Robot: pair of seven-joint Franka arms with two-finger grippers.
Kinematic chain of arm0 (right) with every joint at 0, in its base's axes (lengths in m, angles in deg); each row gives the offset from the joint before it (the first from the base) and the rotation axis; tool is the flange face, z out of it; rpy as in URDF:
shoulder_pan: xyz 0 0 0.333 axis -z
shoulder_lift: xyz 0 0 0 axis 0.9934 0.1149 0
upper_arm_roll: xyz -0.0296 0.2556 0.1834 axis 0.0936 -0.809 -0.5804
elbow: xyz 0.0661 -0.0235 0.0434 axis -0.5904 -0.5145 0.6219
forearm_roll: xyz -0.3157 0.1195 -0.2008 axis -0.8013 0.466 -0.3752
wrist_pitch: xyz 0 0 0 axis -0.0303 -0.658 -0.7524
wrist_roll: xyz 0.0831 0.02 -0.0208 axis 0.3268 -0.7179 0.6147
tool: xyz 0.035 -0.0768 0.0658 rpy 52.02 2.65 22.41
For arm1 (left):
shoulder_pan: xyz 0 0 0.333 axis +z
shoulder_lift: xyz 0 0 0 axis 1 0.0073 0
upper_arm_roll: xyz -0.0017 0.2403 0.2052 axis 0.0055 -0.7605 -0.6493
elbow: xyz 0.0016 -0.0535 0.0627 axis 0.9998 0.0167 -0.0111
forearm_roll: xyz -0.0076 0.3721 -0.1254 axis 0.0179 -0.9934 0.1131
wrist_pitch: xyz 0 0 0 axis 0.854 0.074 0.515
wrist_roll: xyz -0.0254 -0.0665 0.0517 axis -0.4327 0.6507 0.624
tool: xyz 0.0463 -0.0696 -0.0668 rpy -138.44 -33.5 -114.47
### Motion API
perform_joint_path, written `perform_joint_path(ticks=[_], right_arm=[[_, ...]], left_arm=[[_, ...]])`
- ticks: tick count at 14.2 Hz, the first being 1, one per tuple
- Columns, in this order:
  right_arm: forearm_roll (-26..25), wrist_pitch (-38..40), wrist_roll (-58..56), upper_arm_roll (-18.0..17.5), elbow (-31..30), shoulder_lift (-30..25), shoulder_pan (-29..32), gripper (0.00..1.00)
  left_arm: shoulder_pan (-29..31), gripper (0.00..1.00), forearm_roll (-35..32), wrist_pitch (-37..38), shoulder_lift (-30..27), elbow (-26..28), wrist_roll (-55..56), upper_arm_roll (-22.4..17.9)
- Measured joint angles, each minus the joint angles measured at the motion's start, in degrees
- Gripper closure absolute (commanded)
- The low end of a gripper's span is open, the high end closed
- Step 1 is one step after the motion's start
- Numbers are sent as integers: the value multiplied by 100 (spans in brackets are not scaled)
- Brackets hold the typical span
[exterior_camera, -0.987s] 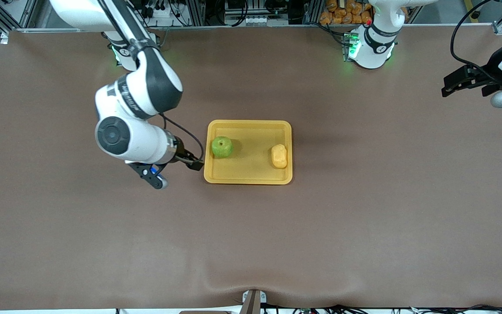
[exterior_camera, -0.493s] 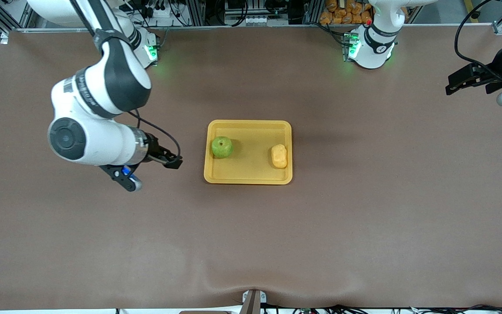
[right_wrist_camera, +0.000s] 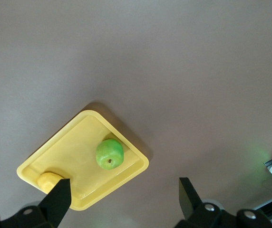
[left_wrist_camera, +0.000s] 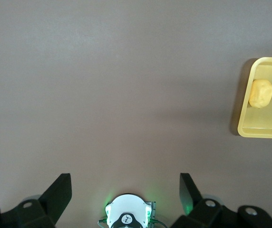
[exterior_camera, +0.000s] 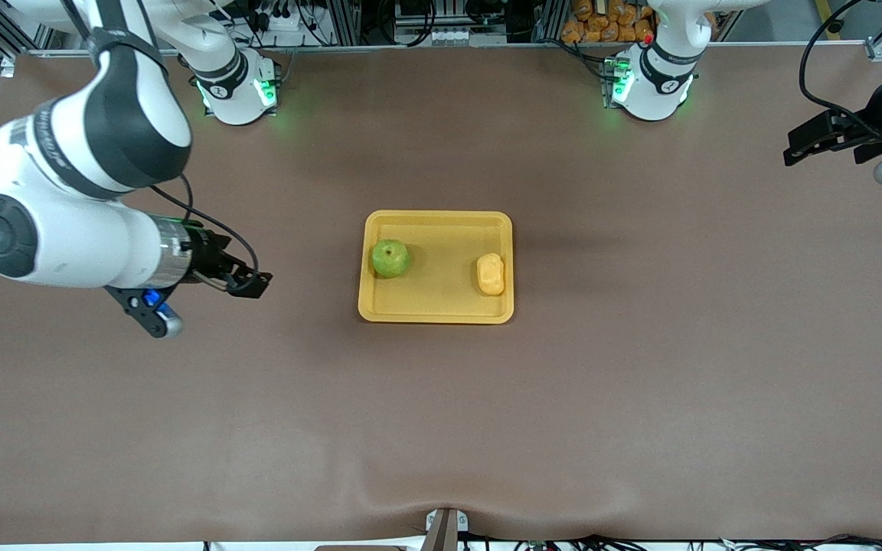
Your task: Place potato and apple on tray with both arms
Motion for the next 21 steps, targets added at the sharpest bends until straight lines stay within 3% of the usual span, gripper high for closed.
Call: perform_joint_path(ticks=[4, 10, 17, 21], right_arm=[[-73, 102, -209, 6, 169, -33, 269, 0], [-206, 411, -1710, 25, 194, -299, 1025, 0], [-1200, 506, -4033, 27, 236, -731, 1308, 0], [-1297, 555, -4970, 40, 234, -1022, 1663, 0]], left_arm=[[1, 0, 0, 0, -1, 0, 0, -4], [2, 0, 0, 0, -8, -1, 0, -14], [1, 0, 0, 0, -18, -1, 0, -14], [1, 0, 0, 0, -27, -3, 0, -14]])
